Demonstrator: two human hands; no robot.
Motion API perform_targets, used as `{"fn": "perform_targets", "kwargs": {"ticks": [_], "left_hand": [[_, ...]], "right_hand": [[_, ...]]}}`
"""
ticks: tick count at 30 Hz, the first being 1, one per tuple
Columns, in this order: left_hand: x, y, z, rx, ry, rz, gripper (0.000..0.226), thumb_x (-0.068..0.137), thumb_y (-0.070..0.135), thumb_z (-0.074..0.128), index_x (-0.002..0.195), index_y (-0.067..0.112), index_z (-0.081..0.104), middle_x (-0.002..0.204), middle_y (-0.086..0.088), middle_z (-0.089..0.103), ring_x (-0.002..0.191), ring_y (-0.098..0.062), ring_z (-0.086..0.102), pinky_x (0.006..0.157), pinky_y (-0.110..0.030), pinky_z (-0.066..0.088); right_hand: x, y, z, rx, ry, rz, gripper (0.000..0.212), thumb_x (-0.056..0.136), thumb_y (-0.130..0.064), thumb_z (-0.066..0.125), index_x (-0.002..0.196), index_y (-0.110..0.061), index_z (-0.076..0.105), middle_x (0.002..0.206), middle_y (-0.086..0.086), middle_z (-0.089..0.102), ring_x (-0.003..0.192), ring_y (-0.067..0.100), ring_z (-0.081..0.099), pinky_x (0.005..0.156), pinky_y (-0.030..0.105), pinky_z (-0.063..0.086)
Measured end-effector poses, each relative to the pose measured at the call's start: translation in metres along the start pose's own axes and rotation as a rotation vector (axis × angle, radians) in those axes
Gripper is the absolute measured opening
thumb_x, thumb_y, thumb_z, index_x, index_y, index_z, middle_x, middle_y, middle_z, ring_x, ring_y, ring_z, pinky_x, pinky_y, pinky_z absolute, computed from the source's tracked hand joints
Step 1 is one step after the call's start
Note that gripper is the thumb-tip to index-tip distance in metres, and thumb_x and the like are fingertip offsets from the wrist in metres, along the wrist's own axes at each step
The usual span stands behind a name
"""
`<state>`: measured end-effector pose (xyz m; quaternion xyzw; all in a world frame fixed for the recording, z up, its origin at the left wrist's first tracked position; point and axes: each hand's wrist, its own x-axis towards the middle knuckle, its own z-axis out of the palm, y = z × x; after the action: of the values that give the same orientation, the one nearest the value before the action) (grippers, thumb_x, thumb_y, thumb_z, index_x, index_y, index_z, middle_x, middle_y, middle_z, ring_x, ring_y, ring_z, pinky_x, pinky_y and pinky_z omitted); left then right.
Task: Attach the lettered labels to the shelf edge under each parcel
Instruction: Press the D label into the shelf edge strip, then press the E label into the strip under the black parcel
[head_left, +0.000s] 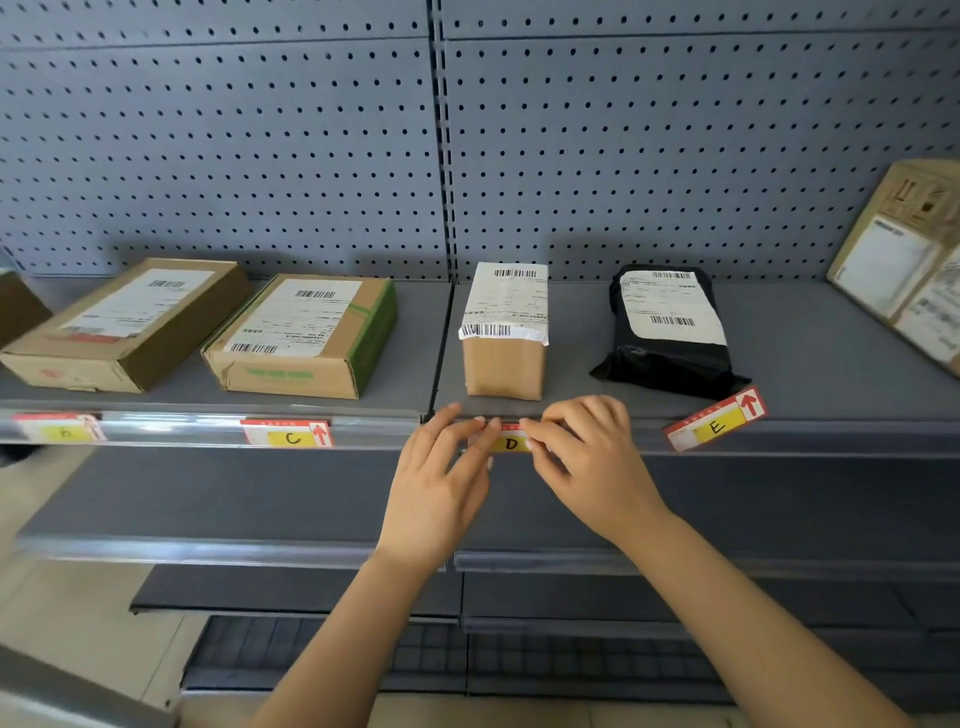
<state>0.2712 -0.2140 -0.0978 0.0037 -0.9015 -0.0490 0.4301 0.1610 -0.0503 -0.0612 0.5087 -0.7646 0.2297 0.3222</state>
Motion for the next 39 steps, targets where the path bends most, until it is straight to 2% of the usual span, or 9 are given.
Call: {"fn": "perform_targets", "kwargs": {"ticks": [6, 10, 13, 16, 24, 28, 32, 39], "left_hand": [[-0.001, -0.003, 0.004, -0.016, -0.023, -0.023, 0.044, 0.083, 0.008, 0.070, 0.126, 0.011, 0.063, 0.119, -0.006, 0.061, 0.131, -0.029, 0.044, 0.104, -0.047, 0.041], [0.000, 0.003, -0.006, -0.041, -0.108, -0.059, 0.056, 0.078, 0.012, 0.074, 0.132, 0.012, 0.058, 0.124, -0.005, 0.058, 0.134, -0.028, 0.040, 0.111, -0.048, 0.034], [0.008, 0.003, -0.020, -0.118, -0.118, -0.077, 0.047, 0.084, 0.020, 0.065, 0.131, 0.015, 0.059, 0.123, -0.003, 0.058, 0.128, -0.025, 0.045, 0.114, -0.043, 0.028], [0.010, 0.009, -0.030, -0.241, -0.120, -0.108, 0.046, 0.086, 0.022, 0.060, 0.131, 0.016, 0.058, 0.122, -0.001, 0.057, 0.122, -0.022, 0.048, 0.109, -0.042, 0.035], [0.018, 0.054, -0.029, -0.427, -0.109, -0.028, 0.043, 0.087, 0.028, 0.057, 0.129, 0.017, 0.060, 0.121, 0.001, 0.058, 0.116, -0.018, 0.051, 0.102, -0.032, 0.037], [0.035, 0.079, -0.017, -0.455, -0.122, -0.019, 0.043, 0.088, 0.031, 0.056, 0.129, 0.017, 0.060, 0.119, 0.001, 0.058, 0.112, -0.020, 0.053, 0.098, -0.038, 0.043], [0.054, 0.103, -0.002, -0.449, -0.090, 0.005, 0.041, 0.088, 0.031, 0.056, 0.125, 0.016, 0.062, 0.119, 0.001, 0.059, 0.113, -0.020, 0.054, 0.098, -0.038, 0.043], [0.084, 0.138, 0.043, -0.311, -0.042, -0.051, 0.036, 0.089, 0.029, 0.058, 0.121, 0.017, 0.065, 0.120, 0.001, 0.063, 0.115, -0.020, 0.054, 0.099, -0.036, 0.042]], "right_hand": [[0.003, -0.007, -0.002, -0.017, -0.059, 0.052, 0.021, 0.086, -0.017, 0.054, 0.097, -0.014, 0.072, 0.085, 0.001, 0.058, 0.085, 0.021, 0.052, 0.085, 0.036, 0.036], [0.004, -0.016, -0.013, -0.008, -0.129, 0.141, 0.024, 0.084, -0.015, 0.061, 0.106, -0.016, 0.070, 0.091, -0.002, 0.058, 0.090, 0.017, 0.053, 0.089, 0.032, 0.030], [0.000, -0.021, -0.031, 0.014, -0.133, 0.226, 0.029, 0.084, -0.016, 0.062, 0.113, -0.017, 0.067, 0.097, -0.005, 0.060, 0.093, 0.012, 0.053, 0.092, 0.029, 0.027], [-0.008, -0.025, -0.050, -0.018, -0.124, 0.289, 0.029, 0.084, -0.014, 0.065, 0.113, -0.017, 0.066, 0.097, -0.006, 0.058, 0.093, 0.012, 0.052, 0.090, 0.028, 0.028], [-0.041, -0.030, -0.084, -0.110, -0.099, 0.399, 0.031, 0.082, -0.011, 0.069, 0.112, -0.016, 0.067, 0.098, -0.005, 0.058, 0.096, 0.014, 0.054, 0.092, 0.036, 0.036], [-0.051, -0.013, -0.097, -0.139, -0.086, 0.404, 0.032, 0.082, -0.011, 0.068, 0.114, -0.018, 0.066, 0.100, -0.005, 0.059, 0.099, 0.016, 0.054, 0.094, 0.030, 0.031], [-0.054, 0.016, -0.112, -0.136, -0.074, 0.385, 0.031, 0.082, -0.011, 0.068, 0.111, -0.021, 0.066, 0.101, -0.007, 0.059, 0.098, 0.016, 0.054, 0.091, 0.027, 0.029], [-0.049, 0.092, -0.131, -0.161, -0.096, 0.217, 0.035, 0.081, -0.011, 0.070, 0.115, -0.017, 0.065, 0.105, -0.003, 0.061, 0.097, 0.018, 0.055, 0.090, 0.028, 0.028]]}}
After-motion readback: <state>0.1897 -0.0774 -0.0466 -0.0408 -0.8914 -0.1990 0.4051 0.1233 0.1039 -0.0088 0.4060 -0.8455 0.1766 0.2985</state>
